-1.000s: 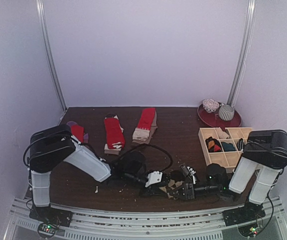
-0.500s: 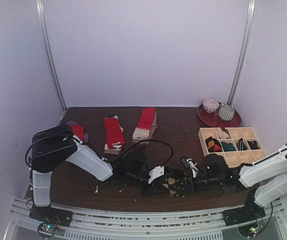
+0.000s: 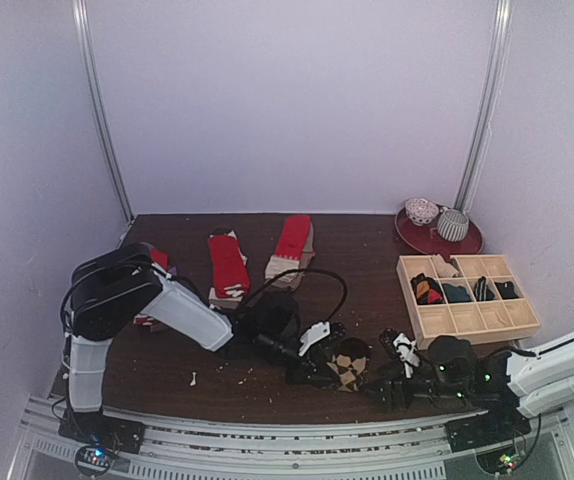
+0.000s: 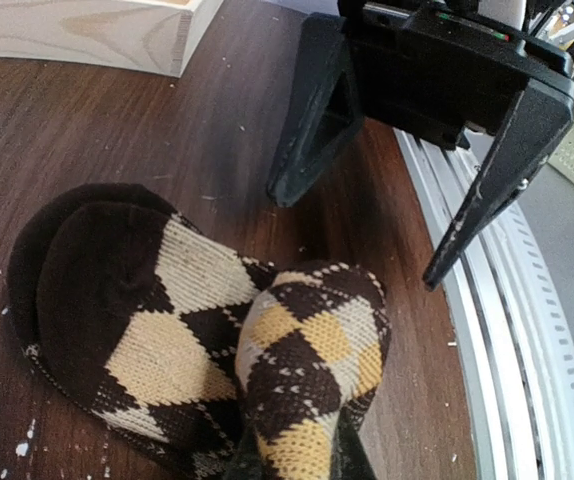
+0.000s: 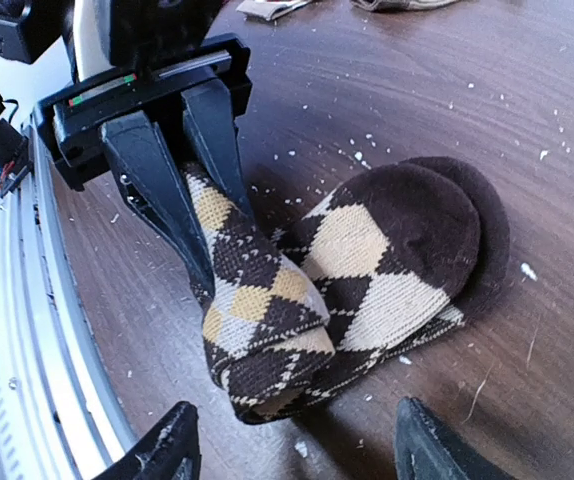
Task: Roll the socks
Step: Roll a pair of socks at the center of the board.
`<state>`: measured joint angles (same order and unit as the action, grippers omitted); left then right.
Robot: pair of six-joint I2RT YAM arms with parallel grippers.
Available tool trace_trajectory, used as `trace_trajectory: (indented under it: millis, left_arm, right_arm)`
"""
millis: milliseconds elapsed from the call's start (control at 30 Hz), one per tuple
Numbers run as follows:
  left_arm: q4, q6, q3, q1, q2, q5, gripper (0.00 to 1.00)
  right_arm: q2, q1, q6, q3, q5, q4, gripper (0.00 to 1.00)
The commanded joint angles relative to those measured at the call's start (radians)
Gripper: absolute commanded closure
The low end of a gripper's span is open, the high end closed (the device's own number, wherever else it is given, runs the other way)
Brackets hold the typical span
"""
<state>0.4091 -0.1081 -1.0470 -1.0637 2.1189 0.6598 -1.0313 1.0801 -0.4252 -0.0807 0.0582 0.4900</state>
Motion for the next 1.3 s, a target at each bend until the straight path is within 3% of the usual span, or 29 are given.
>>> trace_trajectory:
  millis: [0,200,700,833,1000,1033,1167,1267]
  left_arm:
    - [-0.38,-0.003,0.036,0.01,0.124,-0.124,1.0]
    - [-0.41,0.021,0.004,0.014,0.146,-0.126,1.0]
    - [-0.432,0.044,-0.025,0.022,0.16,-0.141,1.0]
    - [-0.435,0.046,-0.033,0.024,0.166,-0.142,1.0]
    - [-0.417,0.047,-0.024,0.024,0.147,-0.157,1.0]
    - [-0.403,0.046,-0.017,0.024,0.133,-0.168,0.97]
    - [-0.33,0.034,0.011,0.035,0.062,-0.234,0.58]
    - [-0.285,0.048,0.01,0.046,0.002,-0.284,0.55]
  right_arm:
    - [-0.03,0.017,0.131,0.001,-0.086,0.157,0.31]
    - [-0.046,0.017,0.18,-0.021,-0.061,0.189,0.28]
    - [-0.329,0.017,0.126,-0.072,0.049,0.339,0.3]
    - [-0.365,0.017,0.109,-0.086,0.075,0.351,0.37]
    - [-0.411,0.014,0.077,-0.096,0.091,0.331,0.6]
    - [-0.418,0.012,0.063,-0.091,0.095,0.324,0.64]
    - [-0.42,0.002,-0.016,-0.053,0.103,0.321,0.71]
    - [-0.396,-0.004,-0.08,-0.022,0.107,0.306,0.72]
